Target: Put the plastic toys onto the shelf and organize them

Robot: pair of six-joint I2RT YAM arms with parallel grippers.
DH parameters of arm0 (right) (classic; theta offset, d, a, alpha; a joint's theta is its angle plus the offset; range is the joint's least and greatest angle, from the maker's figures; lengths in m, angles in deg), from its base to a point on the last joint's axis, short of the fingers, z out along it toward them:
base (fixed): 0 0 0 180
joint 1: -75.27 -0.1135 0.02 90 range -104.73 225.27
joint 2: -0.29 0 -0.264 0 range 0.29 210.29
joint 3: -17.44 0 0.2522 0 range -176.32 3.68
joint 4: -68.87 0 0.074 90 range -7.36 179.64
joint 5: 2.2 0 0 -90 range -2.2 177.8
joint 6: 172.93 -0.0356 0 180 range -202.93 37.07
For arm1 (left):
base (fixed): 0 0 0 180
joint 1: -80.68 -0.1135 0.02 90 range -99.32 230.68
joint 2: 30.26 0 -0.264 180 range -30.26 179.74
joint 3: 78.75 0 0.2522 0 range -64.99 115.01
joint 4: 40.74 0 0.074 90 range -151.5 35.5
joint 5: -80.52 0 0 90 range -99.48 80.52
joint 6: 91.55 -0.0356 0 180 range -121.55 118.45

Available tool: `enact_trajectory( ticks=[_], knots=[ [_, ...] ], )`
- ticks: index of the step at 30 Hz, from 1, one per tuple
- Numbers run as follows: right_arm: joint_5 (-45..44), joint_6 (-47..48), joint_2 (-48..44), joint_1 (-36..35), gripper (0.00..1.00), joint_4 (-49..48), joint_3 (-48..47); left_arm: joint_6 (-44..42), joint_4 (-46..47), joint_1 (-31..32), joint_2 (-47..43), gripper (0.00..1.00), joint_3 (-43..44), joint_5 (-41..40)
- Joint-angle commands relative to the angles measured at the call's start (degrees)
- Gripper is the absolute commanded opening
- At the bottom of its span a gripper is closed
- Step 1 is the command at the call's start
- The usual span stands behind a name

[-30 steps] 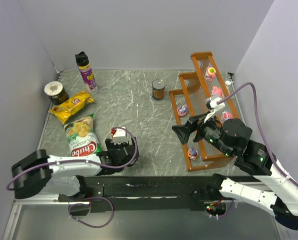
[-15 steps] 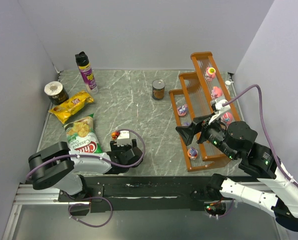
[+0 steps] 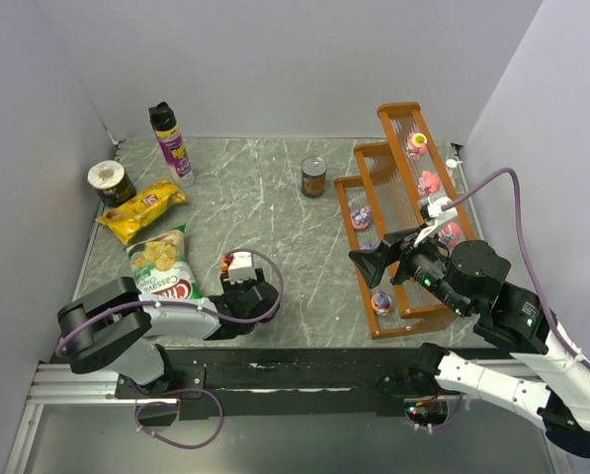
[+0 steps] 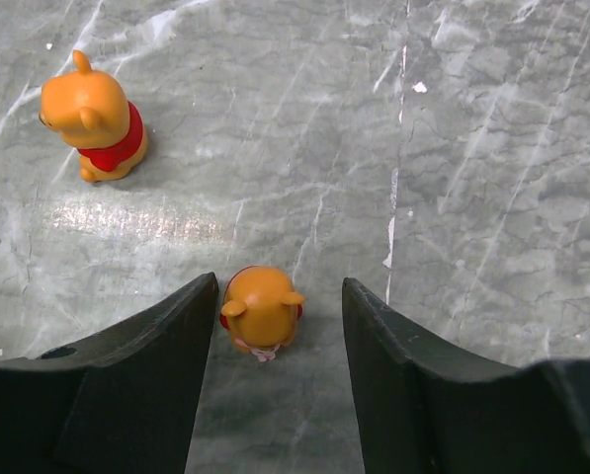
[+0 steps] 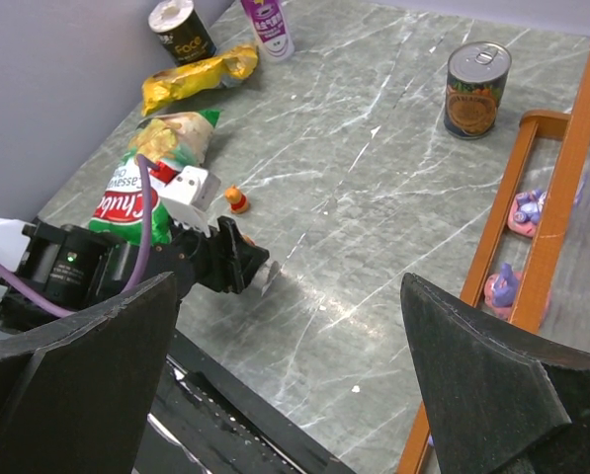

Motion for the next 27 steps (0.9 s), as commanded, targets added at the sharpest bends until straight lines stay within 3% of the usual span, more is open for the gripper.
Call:
enact_trajectory(
  ticks=[1, 3, 6, 12, 15, 27],
  knots=[
    [-1.34, -0.49, -0.84, -0.09, 1.00, -0.49, 0.24, -0.22, 2.02, -0.39, 1.59, 0.58, 0.75, 0.26],
    [-1.43, -0.67, -0.75, -0.09, 1.00, -0.32, 0.24, -0.31, 2.19, -0.39, 2.12, 0.57, 0.75, 0.43],
    [-1.60, -0.67, -0.67, -0.09, 1.00, -0.05, -0.03, -0.22, 2.28, -0.39, 2.56, 0.47, 0.84, 0.26],
    [-1.87, -0.67, -0.49, -0.09, 1.00, -0.05, -0.03, -1.27, 1.32, -0.56, 2.39, 0.15, 1.98, -0.27],
    [-2.39, -0.84, -0.67, -0.01, 1.00, 0.12, -0.20, -4.86, 2.28, -0.48, 1.42, 0.04, 2.51, 0.52],
    [-3.98, -0.76, -2.60, -0.09, 1.00, 1.27, -1.78, -34.55, 14.84, -0.83, -2.01, 0.01, 12.96, 18.00]
  ],
)
